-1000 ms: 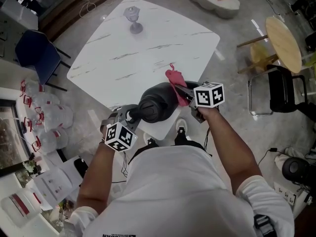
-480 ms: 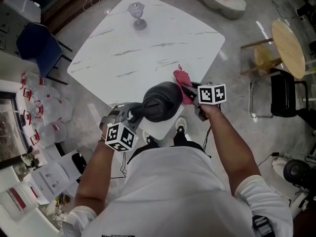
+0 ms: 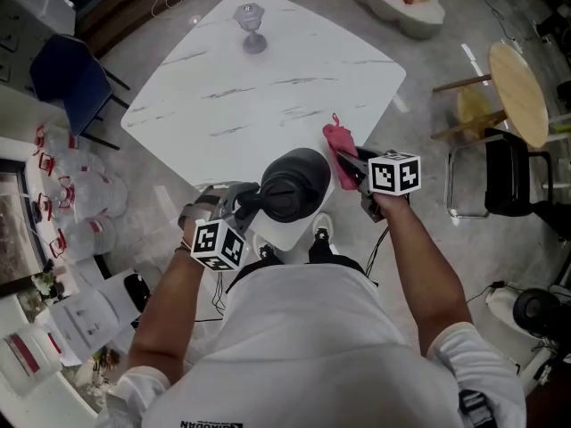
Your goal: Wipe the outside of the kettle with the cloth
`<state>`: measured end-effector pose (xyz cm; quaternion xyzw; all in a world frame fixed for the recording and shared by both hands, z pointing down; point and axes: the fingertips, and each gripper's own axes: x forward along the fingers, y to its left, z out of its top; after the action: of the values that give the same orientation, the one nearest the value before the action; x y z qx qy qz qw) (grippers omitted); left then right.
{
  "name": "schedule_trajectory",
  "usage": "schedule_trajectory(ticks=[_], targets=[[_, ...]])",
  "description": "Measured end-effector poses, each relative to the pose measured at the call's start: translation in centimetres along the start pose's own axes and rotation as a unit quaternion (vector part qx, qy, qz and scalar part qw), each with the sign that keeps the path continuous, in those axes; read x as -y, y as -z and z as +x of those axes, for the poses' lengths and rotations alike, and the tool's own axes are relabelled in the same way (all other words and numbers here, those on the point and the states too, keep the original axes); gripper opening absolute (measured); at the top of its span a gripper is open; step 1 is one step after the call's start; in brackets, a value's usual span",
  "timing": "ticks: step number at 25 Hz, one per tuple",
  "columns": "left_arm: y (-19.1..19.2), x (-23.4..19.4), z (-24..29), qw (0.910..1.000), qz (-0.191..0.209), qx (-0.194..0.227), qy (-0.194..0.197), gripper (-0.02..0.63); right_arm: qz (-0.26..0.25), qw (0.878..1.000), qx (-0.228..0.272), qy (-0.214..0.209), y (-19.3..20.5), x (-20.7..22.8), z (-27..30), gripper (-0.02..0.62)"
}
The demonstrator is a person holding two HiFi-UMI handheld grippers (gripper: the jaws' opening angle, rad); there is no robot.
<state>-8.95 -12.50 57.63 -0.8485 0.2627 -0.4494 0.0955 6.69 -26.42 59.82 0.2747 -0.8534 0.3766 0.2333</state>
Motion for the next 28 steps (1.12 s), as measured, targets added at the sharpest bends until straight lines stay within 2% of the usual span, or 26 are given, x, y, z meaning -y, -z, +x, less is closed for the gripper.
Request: schedule_trajectory(ticks=[3,6,12,16,24,28], targets=[[-0.2,0.0,0.1,0.9999,0.017,-0.001,0.001,0.094,-0.042,0.998,0.021,-0.046,-3.1,-3.7,-2.2,0.127],[-0.6,0.1,0.0,0.9993,0.036,-0.002,0.001,0.094,-0.089,0.990,0.022,-0.104,-5.3,-8.5,-4.2,0.129],[-1.4,0.0,0.1,0.9976,0.069,-0.008,0.002,0.094,-0.185,0.963,-0.039,-0.194,-4.4,-15.6,-4.8,0.129],[-1.7,0.2,0.2,0.9954,0.096,-0.012,0.003,0.094,-0.211,0.955,-0.072,-0.197,-2.9,-16.4,-3.5,0.129],[-2.1,0.1,0.2,0.9929,0.118,-0.014,0.002,0.094,-0.225,0.953,-0.094,-0.180,-3.0,-15.1,-1.8,0.129],[-2.5,-0.1,0.3,0.9907,0.135,-0.015,0.003,0.095,-0.223,0.952,-0.122,-0.171,-3.5,-13.6,-0.9,0.130]])
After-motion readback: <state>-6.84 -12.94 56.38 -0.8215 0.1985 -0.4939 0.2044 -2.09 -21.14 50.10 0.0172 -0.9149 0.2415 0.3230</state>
